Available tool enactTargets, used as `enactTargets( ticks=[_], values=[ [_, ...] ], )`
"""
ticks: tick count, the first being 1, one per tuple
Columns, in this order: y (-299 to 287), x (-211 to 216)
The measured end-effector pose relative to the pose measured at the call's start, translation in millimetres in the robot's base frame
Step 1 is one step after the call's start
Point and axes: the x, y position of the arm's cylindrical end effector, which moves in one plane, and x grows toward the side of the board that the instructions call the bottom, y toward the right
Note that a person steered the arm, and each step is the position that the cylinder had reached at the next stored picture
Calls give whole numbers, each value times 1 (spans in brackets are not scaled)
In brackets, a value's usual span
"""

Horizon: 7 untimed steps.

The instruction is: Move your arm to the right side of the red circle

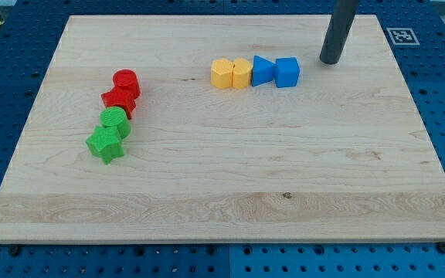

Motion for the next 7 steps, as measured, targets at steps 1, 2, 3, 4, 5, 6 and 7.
enactTargets(
  ticks=[1, 2, 3, 4, 5, 6, 7],
  values=[
    [-1, -3],
    [-28, -11],
    [-78, -23],
    [-126, -36],
    [-186, -45],
    [-231, -44],
    [-249, -42]
  ],
)
